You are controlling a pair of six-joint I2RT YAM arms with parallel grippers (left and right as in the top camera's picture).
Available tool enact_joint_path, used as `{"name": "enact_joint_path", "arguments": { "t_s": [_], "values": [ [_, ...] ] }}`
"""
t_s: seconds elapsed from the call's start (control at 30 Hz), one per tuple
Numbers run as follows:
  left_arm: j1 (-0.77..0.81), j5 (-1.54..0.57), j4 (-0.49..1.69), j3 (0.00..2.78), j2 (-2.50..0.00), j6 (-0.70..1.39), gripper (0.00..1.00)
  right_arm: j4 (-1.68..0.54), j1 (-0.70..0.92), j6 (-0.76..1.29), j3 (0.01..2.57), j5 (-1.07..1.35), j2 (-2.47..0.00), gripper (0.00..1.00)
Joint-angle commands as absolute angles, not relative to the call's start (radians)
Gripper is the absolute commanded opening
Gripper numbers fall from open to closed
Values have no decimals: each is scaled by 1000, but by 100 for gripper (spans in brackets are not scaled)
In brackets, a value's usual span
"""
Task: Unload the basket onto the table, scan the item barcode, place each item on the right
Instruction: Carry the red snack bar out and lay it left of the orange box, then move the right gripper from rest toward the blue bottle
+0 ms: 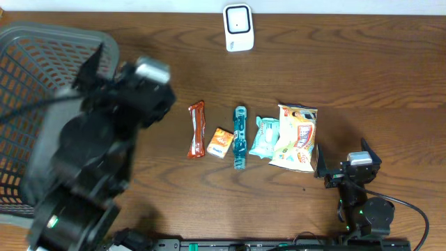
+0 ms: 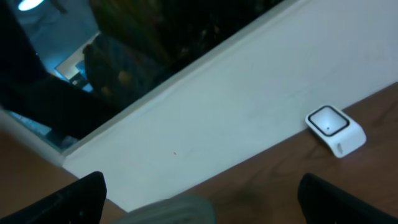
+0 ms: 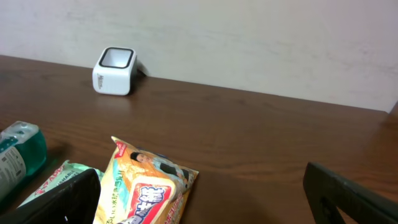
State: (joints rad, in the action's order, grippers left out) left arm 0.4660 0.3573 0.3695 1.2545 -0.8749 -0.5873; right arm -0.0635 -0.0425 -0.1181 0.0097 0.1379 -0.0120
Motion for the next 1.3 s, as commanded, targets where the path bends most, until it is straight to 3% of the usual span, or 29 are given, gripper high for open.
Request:
{"name": "enact_joint_path", "arguments": {
  "t_s": [0.0,0.17,0.3,0.47,0.57,0.7,0.87,1.27],
  "values": [
    [394,169,415,1238,-763,-507,98,-65,-36,-129,7,137,-7,99],
    [154,-133,431,1182,-599,-226,98,-64,-36,-129,7,137,-7,99],
    [24,-289,433,1153,-509,-119,98,-63,-36,-58,7,186,-7,99],
    [28,-295,418,1152,-420,-163,98,-51,-35,628,7,417,-8,99],
    [7,-295,421,1151,-373,-175,98,-48,-36,835,7,653,-8,99],
    [-50,-296,434,1150,-303,-170,98,-60,-36,866,7,962,-8,99],
    [-54,-297,437,1149,-276,-74,98,-60,-36,1077,7,1108,-8,99],
    [29,-303,456,1132,-89,9,98,-114,-36,979,7,1090,-17,99]
  ]
}}
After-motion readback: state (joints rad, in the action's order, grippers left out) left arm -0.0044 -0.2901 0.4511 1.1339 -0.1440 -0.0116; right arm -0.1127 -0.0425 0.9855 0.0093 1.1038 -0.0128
